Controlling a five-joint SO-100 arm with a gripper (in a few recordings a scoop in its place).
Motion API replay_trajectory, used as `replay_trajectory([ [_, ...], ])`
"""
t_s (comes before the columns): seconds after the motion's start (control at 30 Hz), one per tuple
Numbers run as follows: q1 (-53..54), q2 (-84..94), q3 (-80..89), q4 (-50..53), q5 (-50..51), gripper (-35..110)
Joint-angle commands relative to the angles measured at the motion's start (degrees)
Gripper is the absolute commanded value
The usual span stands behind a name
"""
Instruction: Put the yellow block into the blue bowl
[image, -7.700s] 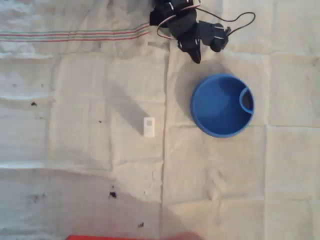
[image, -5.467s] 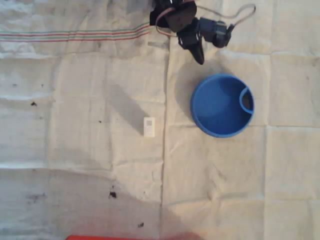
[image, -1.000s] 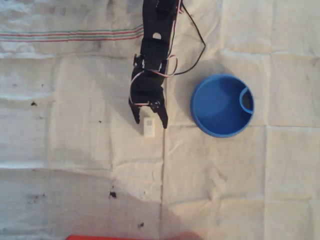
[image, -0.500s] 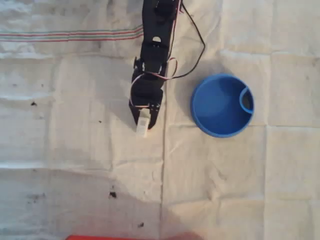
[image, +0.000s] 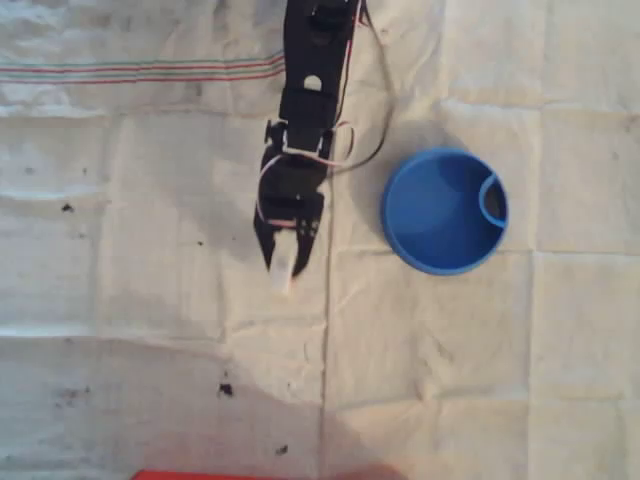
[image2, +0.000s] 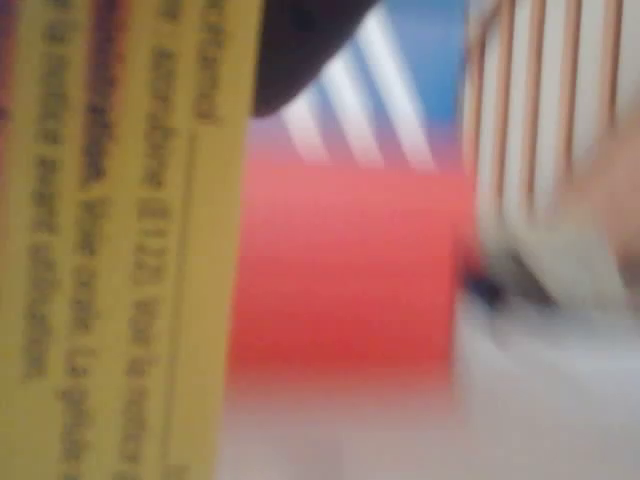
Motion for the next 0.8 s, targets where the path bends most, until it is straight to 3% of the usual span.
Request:
replay_trajectory([
  [0.0,-3.78,2.11,-13.97,8.26,3.87,0],
  [0.37,-14.41,3.60,-25.58,32.52,12.83,0],
  [0.77,-23.12,8.17,-26.98,44.21,17.75,0],
])
